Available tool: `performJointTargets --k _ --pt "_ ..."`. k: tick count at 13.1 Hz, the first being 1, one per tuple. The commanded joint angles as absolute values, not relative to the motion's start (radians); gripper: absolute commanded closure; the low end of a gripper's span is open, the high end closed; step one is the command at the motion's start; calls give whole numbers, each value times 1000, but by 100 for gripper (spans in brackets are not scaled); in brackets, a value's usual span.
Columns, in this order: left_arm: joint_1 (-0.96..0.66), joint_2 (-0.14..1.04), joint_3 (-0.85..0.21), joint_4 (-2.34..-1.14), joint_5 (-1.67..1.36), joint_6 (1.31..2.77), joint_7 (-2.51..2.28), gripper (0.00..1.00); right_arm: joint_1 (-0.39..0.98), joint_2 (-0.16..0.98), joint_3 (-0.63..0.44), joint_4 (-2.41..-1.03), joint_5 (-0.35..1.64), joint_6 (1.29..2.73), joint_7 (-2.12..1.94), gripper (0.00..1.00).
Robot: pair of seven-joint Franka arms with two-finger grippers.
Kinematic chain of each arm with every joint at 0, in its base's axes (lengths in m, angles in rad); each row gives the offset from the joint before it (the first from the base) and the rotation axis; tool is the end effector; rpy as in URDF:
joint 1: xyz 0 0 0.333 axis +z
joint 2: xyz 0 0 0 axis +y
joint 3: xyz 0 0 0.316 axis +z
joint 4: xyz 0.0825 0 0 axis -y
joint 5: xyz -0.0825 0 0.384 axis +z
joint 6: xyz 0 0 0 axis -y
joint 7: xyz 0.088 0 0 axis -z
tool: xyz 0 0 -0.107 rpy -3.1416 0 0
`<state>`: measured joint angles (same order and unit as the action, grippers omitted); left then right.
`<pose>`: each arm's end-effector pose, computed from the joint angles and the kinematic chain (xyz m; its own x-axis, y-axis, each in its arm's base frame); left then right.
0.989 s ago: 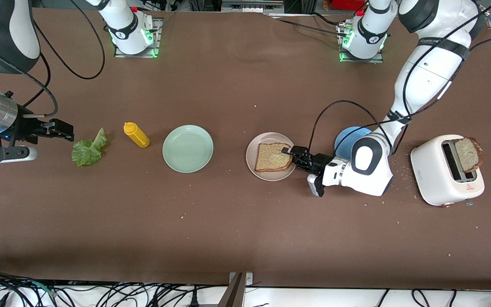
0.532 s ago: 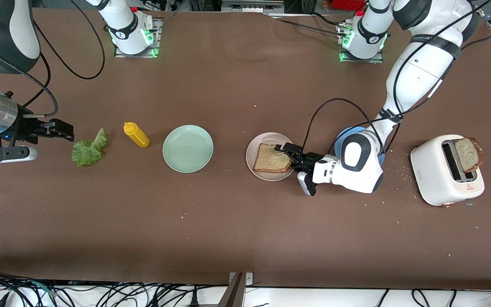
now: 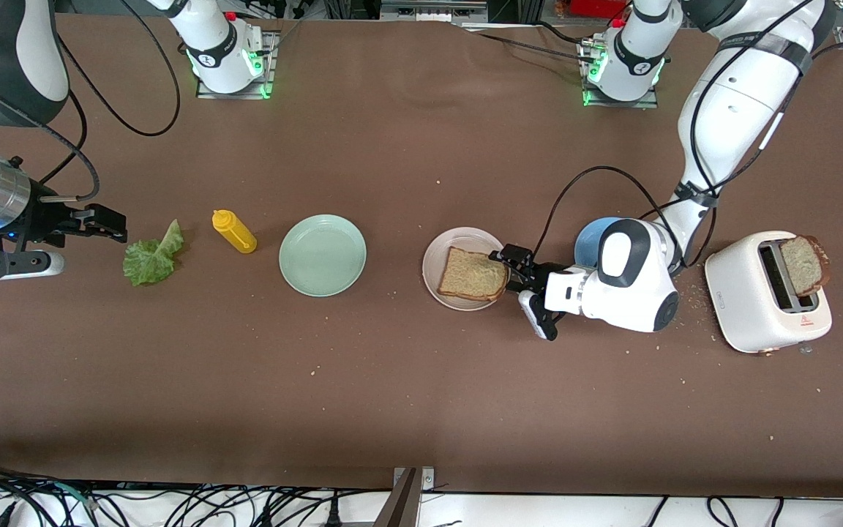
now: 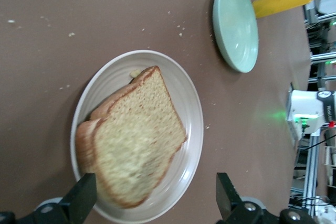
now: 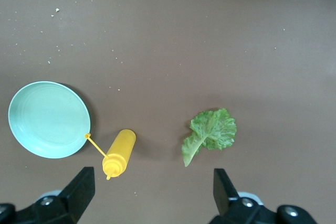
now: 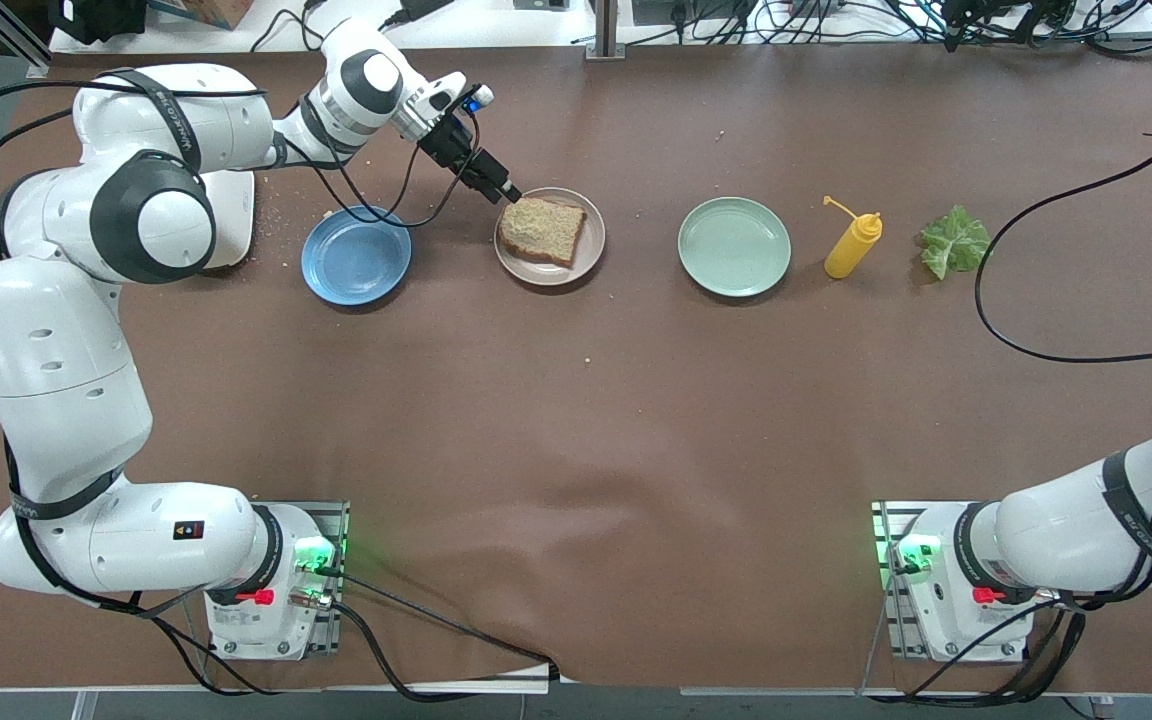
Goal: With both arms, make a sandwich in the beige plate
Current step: 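Open the left gripper to release the bread and withdraw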
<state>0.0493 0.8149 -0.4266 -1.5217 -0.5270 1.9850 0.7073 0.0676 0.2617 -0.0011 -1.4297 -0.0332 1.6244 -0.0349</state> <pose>0.6397 -0.2407 0.2062 0.7856 -0.6088 0.1101 -0.4835 -0.4933 0.7231 0.6320 0.0388 0.5400 0.9924 0.1028 -0.0681 0.1051 -0.9940 0.0309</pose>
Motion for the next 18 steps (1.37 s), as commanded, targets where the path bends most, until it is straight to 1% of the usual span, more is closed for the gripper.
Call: performJointTargets --k 1,8,10,12,15,17,18 --pt "43 752 -425 -1534 -419 1974 617 0 64 233 2 -1460 -15 1629 -31 0" --pt "54 557 -419 -1503 -192 1783 324 0 63 238 0 -1460 -17 1638 -40 0" --pt "87 508 -417 -1468 -146 1711 292 0 63 242 -3 -1459 -9 1644 -154 0" --pt "104 451 -417 -1445 -79 1636 209 0 51 258 -41 -1460 65 1651 -320 0" --pt "106 355 -419 -1442 35 1586 54 0 46 276 -115 -1479 205 1652 -585 0" --pt "106 292 -417 -1436 67 1550 2 0 32 278 -141 -1520 273 1655 -824 0" --pt "113 266 -414 -1418 71 1519 -3 0 5 288 -141 -1541 360 1651 -959 0"
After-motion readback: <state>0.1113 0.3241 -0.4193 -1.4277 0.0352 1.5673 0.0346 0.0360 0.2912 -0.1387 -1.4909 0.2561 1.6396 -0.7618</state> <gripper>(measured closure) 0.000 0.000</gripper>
